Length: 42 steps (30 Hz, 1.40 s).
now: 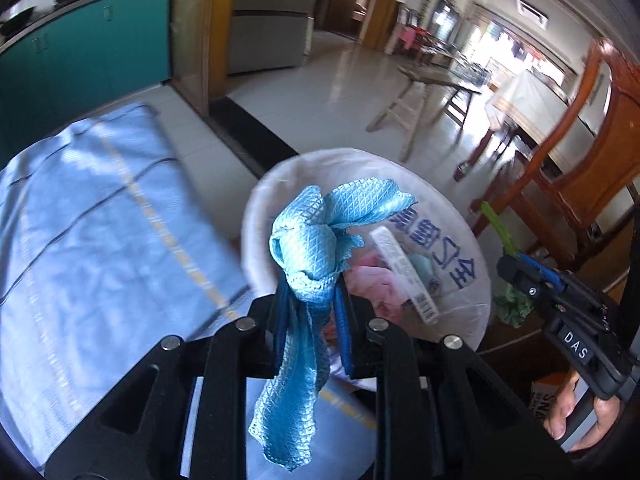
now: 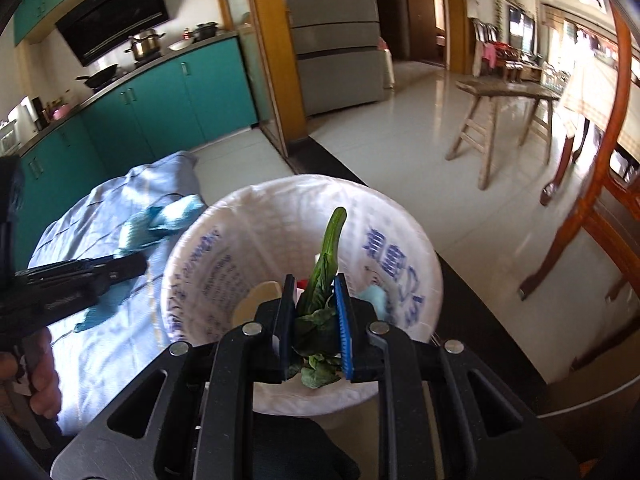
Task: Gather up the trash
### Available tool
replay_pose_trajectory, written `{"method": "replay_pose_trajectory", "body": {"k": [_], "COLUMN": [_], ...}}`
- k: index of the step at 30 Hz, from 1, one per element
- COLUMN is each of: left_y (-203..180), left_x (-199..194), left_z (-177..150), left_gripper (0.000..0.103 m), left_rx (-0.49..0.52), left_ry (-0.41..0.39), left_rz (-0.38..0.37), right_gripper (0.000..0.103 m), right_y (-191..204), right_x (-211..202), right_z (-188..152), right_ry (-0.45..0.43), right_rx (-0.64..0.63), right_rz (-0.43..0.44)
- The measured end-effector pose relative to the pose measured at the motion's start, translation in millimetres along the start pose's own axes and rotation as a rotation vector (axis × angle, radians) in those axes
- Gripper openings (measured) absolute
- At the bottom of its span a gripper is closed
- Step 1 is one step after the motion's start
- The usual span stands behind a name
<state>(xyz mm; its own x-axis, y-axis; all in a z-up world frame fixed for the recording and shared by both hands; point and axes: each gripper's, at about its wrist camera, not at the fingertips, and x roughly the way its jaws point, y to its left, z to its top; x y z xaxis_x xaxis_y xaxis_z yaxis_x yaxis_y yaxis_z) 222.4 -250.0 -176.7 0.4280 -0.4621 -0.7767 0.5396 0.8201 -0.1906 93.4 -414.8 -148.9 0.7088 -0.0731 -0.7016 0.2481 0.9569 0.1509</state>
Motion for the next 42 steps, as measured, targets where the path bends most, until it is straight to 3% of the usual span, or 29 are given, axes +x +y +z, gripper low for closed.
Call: {"method": "replay_pose_trajectory", "body": {"k": [3, 4, 5, 7, 11, 16, 18, 19, 20, 24, 29, 37, 42], "left_y": [-26, -33, -38, -47, -47, -28, -20, -15, -13, 0, 14, 20, 27], "left_x": [17, 17, 15, 4, -15, -39, -48, -53, -58, -83, -127, -218, -268], "left_z": [-2, -4, -6, -11, -16, -22, -24, -27, -30, -41, -60, -84, -103], "left_gripper": [0.027, 0.039, 0.058, 0.071, 0.077, 0.084, 0.087, 0.089, 0.09, 0.094, 0.1, 0.1, 0.1], "left_rx": [0.079, 0.11, 0.133, 0.179, 0.215, 0.156, 0.141, 0.139, 0.14, 0.124, 0.077, 0.026, -0.051], "left_ry": [0.007, -0.003, -0.018, -0.08, -0.114, -0.139, -0.146, -0.155, -0.161, -0.182, -0.232, -0.355, -0.43], "left_rz": [-0.009, 0.006, 0.023, 0.073, 0.135, 0.191, 0.223, 0.246, 0.263, 0.33, 0.368, 0.503, 0.474], "right_gripper": [0.02, 0.02, 0.02, 0.02, 0.02, 0.021, 0.042, 0.066, 0.074, 0.075, 0.096, 0.1, 0.1], "right_y": [-9, -12, -13, -14, -11, 6, 11, 14, 15, 23, 33, 88, 122], "right_x": [6, 8, 9, 12, 21, 15, 11, 6, 1, -18, -52, -131, -162], "right_z": [-2, -3, -3, -3, 0, 7, 10, 11, 11, 12, 8, -7, -17], "right_ry": [0.016, 0.022, 0.025, 0.031, 0.042, 0.009, -0.007, -0.027, -0.046, -0.081, -0.147, -0.307, -0.367], "right_rx": [0.019, 0.025, 0.028, 0.029, 0.03, 0.009, 0.006, 0.008, 0.013, 0.004, 0.0, -0.138, -0.22], "right_rz": [-0.011, -0.012, -0.012, -0.007, 0.012, 0.045, 0.042, 0.036, 0.034, 0.044, 0.052, 0.004, 0.023]}}
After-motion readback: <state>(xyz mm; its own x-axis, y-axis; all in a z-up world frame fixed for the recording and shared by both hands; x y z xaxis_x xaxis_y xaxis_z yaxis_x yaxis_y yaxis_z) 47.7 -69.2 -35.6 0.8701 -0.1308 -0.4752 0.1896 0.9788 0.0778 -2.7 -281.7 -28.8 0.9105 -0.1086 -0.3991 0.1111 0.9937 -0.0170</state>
